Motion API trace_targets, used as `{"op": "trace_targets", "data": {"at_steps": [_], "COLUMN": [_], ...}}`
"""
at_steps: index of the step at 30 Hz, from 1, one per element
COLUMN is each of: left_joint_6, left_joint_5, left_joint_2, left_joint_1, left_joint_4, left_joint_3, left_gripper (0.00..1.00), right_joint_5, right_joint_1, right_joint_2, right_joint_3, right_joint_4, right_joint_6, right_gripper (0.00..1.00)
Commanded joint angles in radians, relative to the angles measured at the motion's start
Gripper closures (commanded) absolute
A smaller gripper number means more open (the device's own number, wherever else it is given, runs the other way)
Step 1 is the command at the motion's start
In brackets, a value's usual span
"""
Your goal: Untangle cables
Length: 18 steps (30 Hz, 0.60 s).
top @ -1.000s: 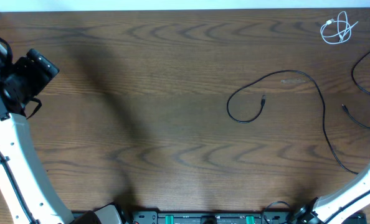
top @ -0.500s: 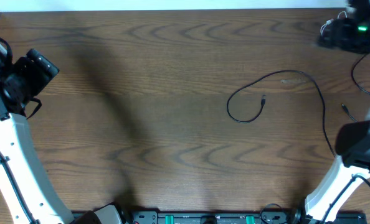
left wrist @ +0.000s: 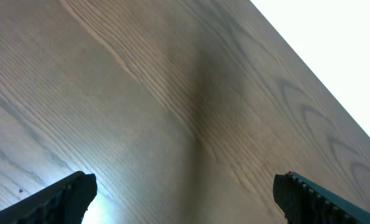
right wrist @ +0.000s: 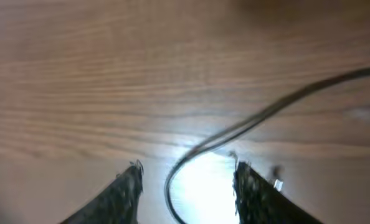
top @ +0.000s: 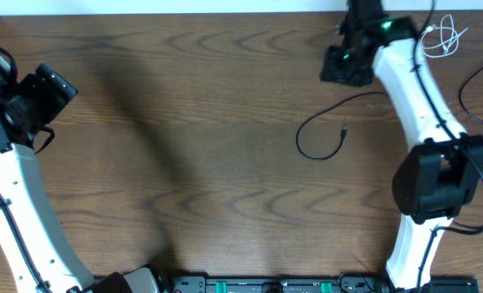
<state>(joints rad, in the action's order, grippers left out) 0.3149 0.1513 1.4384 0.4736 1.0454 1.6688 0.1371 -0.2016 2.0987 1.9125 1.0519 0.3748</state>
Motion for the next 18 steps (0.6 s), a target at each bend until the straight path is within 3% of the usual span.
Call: {"op": "trace_targets", "data": {"at_steps": [1,13,18], "left_joint_6": [0.005,0.005,0.005], "left_joint_5": [-0.002,-0.002,-0.002], "left_joint_2": [0.006,0.007,0.007], "left_joint_1": [-0.004,-0.004,-0.004], "left_joint_4": [0.002,0.010,0.013], "left_joint_3": [0.003,0.003,0.003], "left_gripper": [0.04,0.04,0.04], "right_joint_5": [-0.033,-0.106,-0.146], "right_joint_1": [-0.043,-0.154,-0.167], "right_joint_2": [-0.019,-0.019,-0.019], "right_joint_3": [-0.099,-0.331,-0.364], "right_joint_4": [-0.067,-0.241,-0.256], "right_joint_6": [0.140,0.267,0.269], "right_gripper": [0.56,0.67,0.66]}}
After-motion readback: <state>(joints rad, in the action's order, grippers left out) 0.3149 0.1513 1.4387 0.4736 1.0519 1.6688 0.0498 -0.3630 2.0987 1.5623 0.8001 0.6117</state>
